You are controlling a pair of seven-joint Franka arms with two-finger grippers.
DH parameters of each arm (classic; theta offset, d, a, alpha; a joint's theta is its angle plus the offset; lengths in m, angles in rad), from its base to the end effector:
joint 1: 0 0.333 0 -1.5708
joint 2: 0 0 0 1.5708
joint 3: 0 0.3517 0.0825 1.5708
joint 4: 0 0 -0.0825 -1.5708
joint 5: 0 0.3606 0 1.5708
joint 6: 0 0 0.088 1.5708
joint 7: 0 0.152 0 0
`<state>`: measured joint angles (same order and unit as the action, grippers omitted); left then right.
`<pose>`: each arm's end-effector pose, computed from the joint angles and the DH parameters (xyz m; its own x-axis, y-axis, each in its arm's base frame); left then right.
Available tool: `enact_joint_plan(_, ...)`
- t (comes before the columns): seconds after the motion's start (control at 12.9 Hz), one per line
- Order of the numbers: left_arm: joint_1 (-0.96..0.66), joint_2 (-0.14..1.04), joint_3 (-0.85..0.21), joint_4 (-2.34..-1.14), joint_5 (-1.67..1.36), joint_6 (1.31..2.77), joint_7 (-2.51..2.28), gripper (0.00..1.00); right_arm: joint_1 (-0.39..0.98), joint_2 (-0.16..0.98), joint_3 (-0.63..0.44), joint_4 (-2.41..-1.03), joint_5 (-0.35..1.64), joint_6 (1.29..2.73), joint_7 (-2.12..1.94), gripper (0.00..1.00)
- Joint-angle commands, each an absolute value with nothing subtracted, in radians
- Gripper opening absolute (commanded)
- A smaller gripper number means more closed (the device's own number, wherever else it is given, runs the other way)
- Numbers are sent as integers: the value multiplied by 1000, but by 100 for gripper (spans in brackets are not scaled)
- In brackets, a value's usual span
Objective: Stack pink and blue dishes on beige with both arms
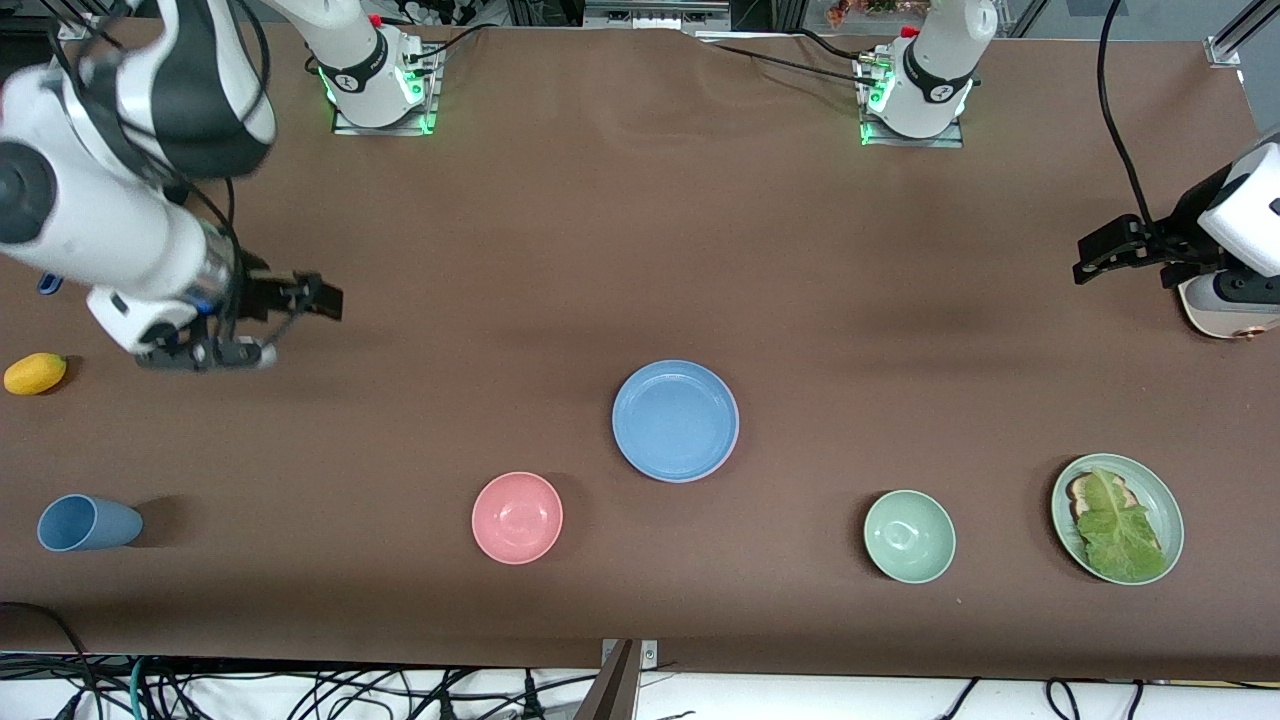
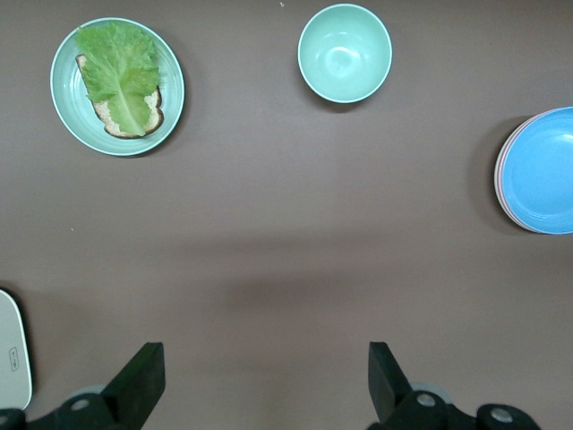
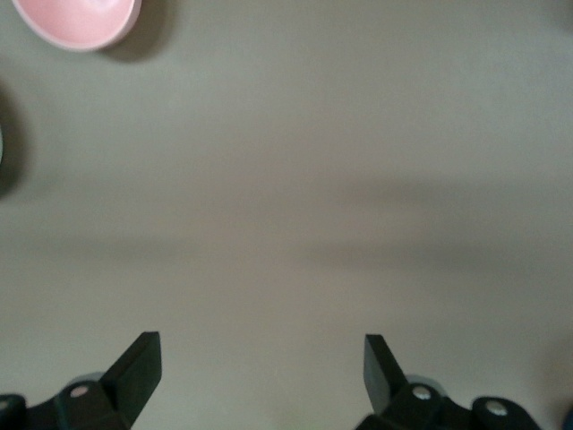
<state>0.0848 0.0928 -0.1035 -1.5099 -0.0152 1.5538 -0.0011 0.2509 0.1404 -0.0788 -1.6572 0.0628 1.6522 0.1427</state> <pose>0.5580 -0.0101 0.5907 0.9987 -0.0179 -0.0484 -0.0167 -0.9996 0.0247 0.5555 0.1081 0.5063 0.9884 0.0217 -0.1502 0.0175 -0.9994 -0.0291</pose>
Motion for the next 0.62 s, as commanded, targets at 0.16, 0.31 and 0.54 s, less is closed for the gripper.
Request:
enact_joint_plan(0.16, 86, 84, -104, -1494, -35, 1551, -11, 100, 212, 87, -71, -1608, 35, 1549, 108, 100)
enact_joint_plan(0.31, 86, 81, -107, -1494, -35, 1530, -11, 100, 181, 89, -71, -1582, 40, 1516, 60, 100)
enact_joint_plan(0.54, 86, 66, -118, -1494, -34, 1514, -17, 100, 178, 104, -74, -1542, 38, 1500, 60, 100)
